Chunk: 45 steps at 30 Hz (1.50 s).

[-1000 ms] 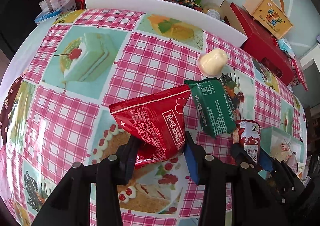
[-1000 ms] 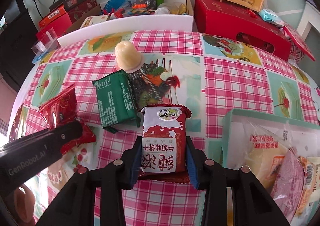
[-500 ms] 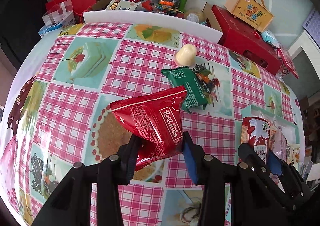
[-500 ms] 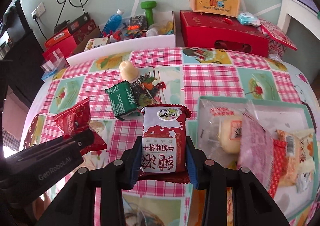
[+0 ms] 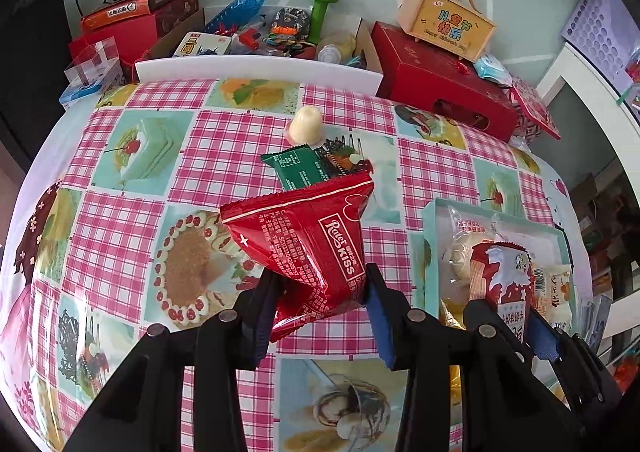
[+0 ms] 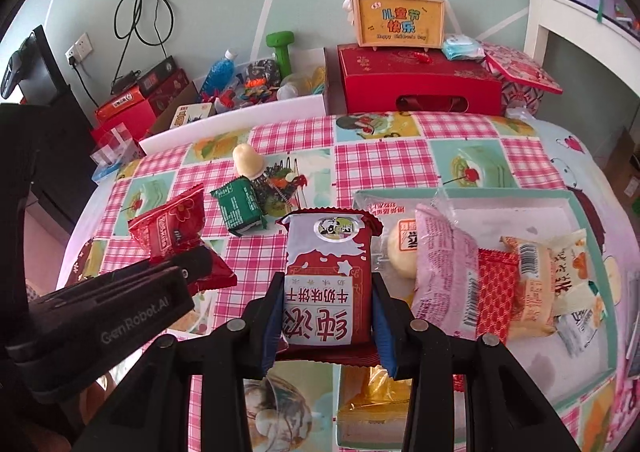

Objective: Organize snacks
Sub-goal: 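Carry the Rusk packet in left tool and milk carton in right tool to the tray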

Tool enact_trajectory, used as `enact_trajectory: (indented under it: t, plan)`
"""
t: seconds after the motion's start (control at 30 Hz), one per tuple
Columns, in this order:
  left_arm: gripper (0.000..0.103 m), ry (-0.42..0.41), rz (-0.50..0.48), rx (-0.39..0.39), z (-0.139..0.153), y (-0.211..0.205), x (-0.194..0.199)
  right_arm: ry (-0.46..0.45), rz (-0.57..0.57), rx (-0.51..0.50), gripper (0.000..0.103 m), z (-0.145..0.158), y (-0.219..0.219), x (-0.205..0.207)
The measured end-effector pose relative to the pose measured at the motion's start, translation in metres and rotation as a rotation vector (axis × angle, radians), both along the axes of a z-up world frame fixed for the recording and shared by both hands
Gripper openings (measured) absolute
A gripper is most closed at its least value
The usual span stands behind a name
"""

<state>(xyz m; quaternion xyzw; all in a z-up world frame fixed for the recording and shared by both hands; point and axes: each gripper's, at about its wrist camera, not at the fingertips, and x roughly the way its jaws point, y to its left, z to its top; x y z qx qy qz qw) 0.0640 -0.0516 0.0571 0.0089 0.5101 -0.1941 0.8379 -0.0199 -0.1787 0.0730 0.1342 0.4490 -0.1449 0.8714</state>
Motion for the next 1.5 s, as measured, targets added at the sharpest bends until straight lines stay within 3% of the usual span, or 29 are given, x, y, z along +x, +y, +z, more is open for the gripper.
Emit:
enact_trajectory:
  t: [0.3, 0.57, 0.8, 1.07, 1.5]
  plan:
    - [0.043, -0.041, -0.038, -0.017, 0.017, -0.014, -0.012, -0.035, -0.108, 0.002, 0.042, 0.015, -0.04, -0.019]
    - [0.043, -0.033, -0.181, -0.033, 0.019, -0.056, -0.038, -0.042, -0.343, -0.021, 0.042, 0.026, -0.108, -0.059]
    - [0.043, -0.034, -0.319, -0.035, 0.02, -0.096, -0.073, -0.055, -0.466, -0.018, 0.042, 0.033, -0.144, -0.093]
    - [0.044, -0.031, -0.428, -0.004, 0.013, -0.129, -0.107, -0.07, -0.501, -0.019, 0.042, 0.039, -0.151, -0.114]
    - [0.044, -0.029, -0.501, 0.061, -0.003, -0.156, -0.132, 0.037, -0.502, 0.027, 0.042, 0.007, -0.156, -0.127]
